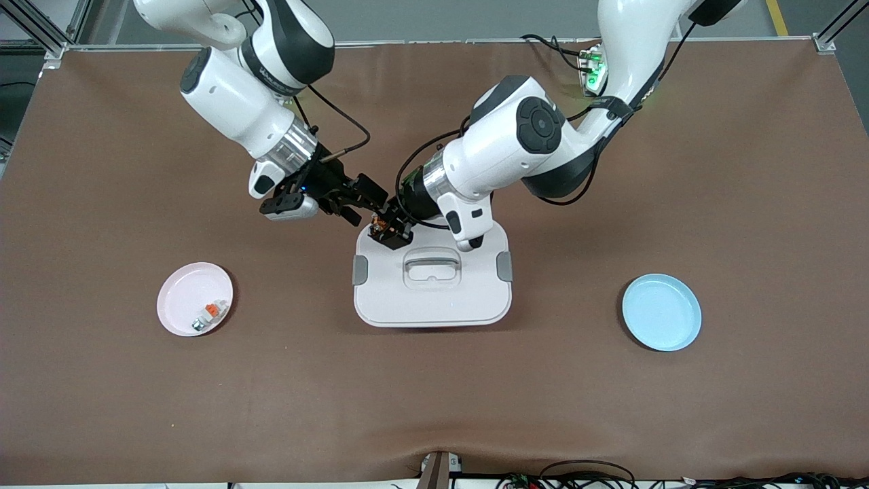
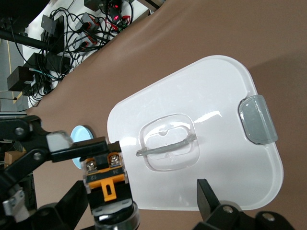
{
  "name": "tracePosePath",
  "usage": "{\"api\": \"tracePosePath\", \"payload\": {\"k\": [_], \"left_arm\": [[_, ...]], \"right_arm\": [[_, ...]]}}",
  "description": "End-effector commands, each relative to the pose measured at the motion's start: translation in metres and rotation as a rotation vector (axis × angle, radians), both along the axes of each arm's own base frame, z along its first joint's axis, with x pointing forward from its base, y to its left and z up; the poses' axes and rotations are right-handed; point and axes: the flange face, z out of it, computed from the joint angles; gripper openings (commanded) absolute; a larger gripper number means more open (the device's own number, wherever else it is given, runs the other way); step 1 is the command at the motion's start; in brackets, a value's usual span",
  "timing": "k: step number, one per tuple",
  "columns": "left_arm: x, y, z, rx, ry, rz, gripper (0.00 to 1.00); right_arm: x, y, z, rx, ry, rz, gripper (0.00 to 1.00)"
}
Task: Transfer orange switch to right arm and place
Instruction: 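Close the right gripper on the switch and open the left gripper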
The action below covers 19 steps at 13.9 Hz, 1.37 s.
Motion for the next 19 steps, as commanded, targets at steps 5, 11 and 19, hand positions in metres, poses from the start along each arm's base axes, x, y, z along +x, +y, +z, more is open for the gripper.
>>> {"api": "tracePosePath", "payload": {"k": [5, 11, 19], "left_arm": [[0.0, -0.005, 0.004, -0.017, 0.014, 0.004, 0.0], [0.001, -0.003, 0.005, -0.014, 0.009, 0.005, 0.0], [0.004, 0.0, 0.005, -0.014, 0.009, 0.011, 0.0]], "right_arm": [[-0.001, 0.003, 0.005, 0.007, 0.003, -0.023, 1.0], [0.001, 0.005, 0.012, 0.018, 0.009, -0.026, 1.0], [0.001, 0.009, 0.017, 0.023, 0.002, -0.019, 0.0]]}}
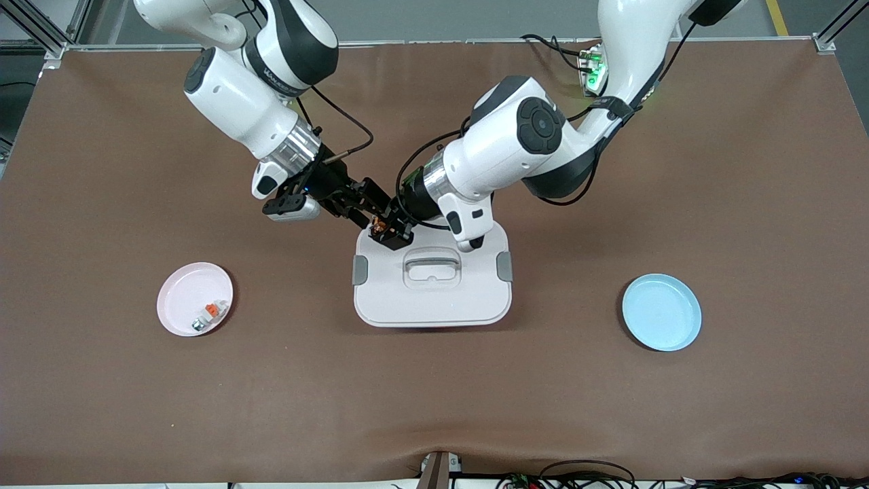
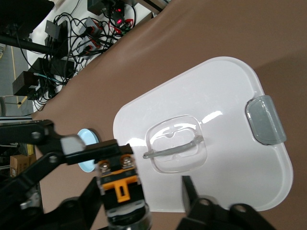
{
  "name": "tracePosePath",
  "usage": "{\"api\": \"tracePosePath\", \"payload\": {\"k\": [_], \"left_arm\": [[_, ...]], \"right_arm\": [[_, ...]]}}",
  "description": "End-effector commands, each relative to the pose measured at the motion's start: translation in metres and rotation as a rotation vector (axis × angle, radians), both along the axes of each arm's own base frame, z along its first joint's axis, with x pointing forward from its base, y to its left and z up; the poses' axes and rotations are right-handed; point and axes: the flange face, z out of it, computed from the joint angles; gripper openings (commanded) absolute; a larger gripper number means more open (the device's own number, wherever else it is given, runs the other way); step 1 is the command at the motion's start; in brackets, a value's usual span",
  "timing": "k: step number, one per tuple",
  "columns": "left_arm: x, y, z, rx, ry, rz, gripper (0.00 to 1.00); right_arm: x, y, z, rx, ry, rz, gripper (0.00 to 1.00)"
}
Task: Transfer orange switch to right arm and place
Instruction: 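Close the right gripper on the switch and open the left gripper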
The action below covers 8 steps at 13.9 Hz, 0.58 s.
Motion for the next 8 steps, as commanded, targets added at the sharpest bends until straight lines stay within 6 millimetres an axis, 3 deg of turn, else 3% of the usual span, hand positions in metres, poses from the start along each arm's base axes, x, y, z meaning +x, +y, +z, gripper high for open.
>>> {"api": "tracePosePath", "payload": {"k": [1, 8], "left_arm": [[0.0021, -0.0014, 0.0063, -0.016, 0.008, 0.008, 0.0], [0.0026, -0.0016, 0.0041, -0.015, 0.01, 0.006, 0.0]], "right_arm": [[-0.0028, 0.0051, 0.0054, 0.002, 0.005, 0.0, 0.0], [-0.0041, 0.0075, 0.0046, 0.005, 0.011, -0.005, 0.0]]}}
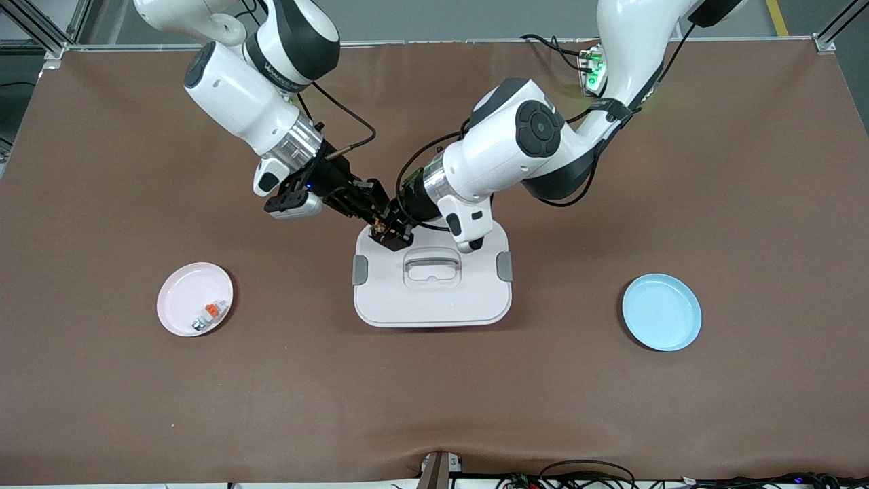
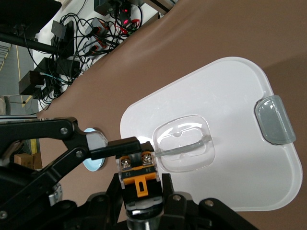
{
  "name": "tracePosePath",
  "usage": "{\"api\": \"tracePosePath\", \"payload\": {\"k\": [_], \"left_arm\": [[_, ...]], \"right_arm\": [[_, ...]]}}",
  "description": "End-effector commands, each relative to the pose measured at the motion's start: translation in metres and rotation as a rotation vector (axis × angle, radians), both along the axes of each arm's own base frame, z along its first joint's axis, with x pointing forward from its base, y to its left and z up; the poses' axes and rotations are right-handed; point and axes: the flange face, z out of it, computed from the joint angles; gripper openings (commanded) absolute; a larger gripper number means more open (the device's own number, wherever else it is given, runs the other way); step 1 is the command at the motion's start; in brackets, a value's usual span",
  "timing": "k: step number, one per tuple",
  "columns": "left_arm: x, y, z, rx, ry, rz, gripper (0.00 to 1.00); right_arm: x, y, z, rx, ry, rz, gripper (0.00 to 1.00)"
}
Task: Transfer orange switch to right arm and place
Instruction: 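Close the right gripper on the switch and open the left gripper, then carry the switch with the right gripper while the left gripper withdraws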
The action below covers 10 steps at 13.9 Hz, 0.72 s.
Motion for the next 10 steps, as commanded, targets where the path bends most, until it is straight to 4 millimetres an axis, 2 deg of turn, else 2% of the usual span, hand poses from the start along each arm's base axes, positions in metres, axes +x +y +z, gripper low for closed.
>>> {"api": "tracePosePath", "payload": {"k": [1, 2, 3, 4, 5, 8, 10], "left_arm": [[0.003, -0.001, 0.008, -0.017, 0.004, 0.008, 0.0], [0.003, -0.001, 0.008, -0.017, 0.002, 0.006, 0.0], [0.003, -0.001, 0.008, -0.017, 0.001, 0.005, 0.14], [0.002, -0.002, 0.008, -0.015, -0.002, 0.001, 0.62], [0.001, -0.001, 0.01, -0.013, -0.007, 0.002, 1.0], [0.003, 0.003, 0.016, -0.016, -0.013, 0.008, 1.0], [0.004, 0.009, 0.028, -0.018, -0.026, 0.013, 1.0]], "right_arm": [[-0.003, 0.004, -0.002, -0.003, 0.019, -0.008, 0.0], [-0.003, 0.004, -0.002, -0.003, 0.019, -0.008, 0.0], [-0.003, 0.004, -0.002, -0.003, 0.019, -0.008, 0.0], [-0.003, 0.004, -0.003, -0.004, 0.02, -0.008, 0.0], [-0.003, 0.004, -0.003, -0.004, 0.018, -0.01, 0.0], [-0.003, 0.004, -0.002, -0.003, 0.016, -0.01, 0.0], [-0.003, 0.004, -0.003, -0.004, 0.017, -0.009, 0.0]]}}
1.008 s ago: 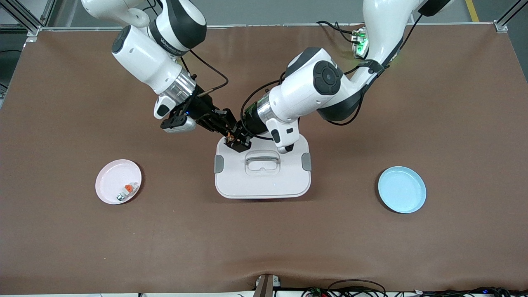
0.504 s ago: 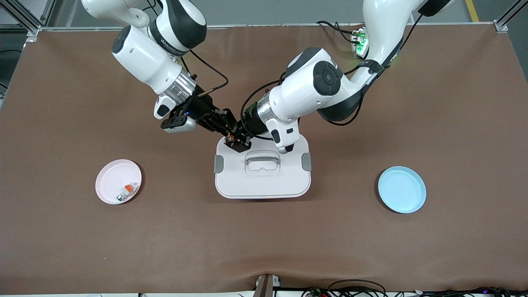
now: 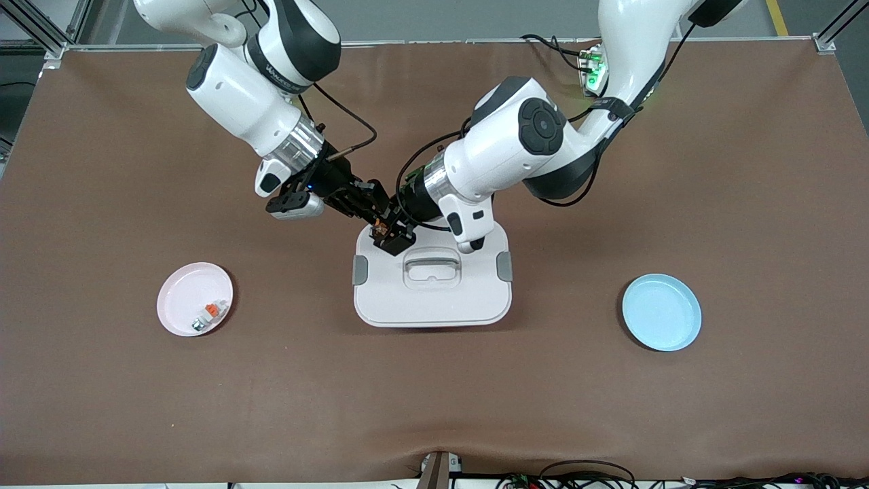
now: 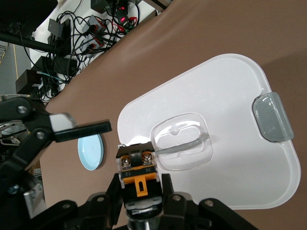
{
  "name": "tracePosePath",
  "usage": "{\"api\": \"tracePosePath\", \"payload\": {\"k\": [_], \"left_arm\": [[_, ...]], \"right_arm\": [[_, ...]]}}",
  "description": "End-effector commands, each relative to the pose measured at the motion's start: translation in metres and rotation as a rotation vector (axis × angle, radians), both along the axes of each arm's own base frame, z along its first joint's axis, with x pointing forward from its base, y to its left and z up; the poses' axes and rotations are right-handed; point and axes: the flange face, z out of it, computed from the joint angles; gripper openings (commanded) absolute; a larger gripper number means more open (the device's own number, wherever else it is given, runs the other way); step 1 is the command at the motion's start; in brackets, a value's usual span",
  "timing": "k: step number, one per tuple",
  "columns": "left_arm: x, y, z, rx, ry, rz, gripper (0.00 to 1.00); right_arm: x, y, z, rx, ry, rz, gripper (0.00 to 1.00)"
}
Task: Transfer orange switch to right arm and place
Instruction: 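Carry the switch with the right gripper while the left gripper withdraws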
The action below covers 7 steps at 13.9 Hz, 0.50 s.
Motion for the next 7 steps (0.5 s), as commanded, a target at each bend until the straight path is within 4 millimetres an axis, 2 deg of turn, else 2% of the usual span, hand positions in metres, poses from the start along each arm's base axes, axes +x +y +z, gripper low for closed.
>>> {"api": "tracePosePath", "payload": {"k": [1, 2, 4, 7], "left_arm": [[0.005, 0.014, 0.023, -0.006, -0.02, 0.017, 1.0], [0.012, 0.025, 0.031, -0.008, -0.029, 0.032, 1.0], [0.025, 0.046, 0.032, 0.013, -0.023, 0.05, 1.0], [0.026, 0.053, 0.039, 0.128, -0.134, 0.016, 1.0]], "right_arm": [[-0.002, 0.003, 0.002, -0.001, 0.007, -0.008, 0.0], [-0.002, 0.003, 0.002, -0.003, 0.005, -0.003, 0.0], [0.001, -0.003, 0.0, -0.028, -0.013, 0.017, 0.0], [0.011, -0.024, -0.005, -0.146, -0.012, 0.083, 0.0]]}}
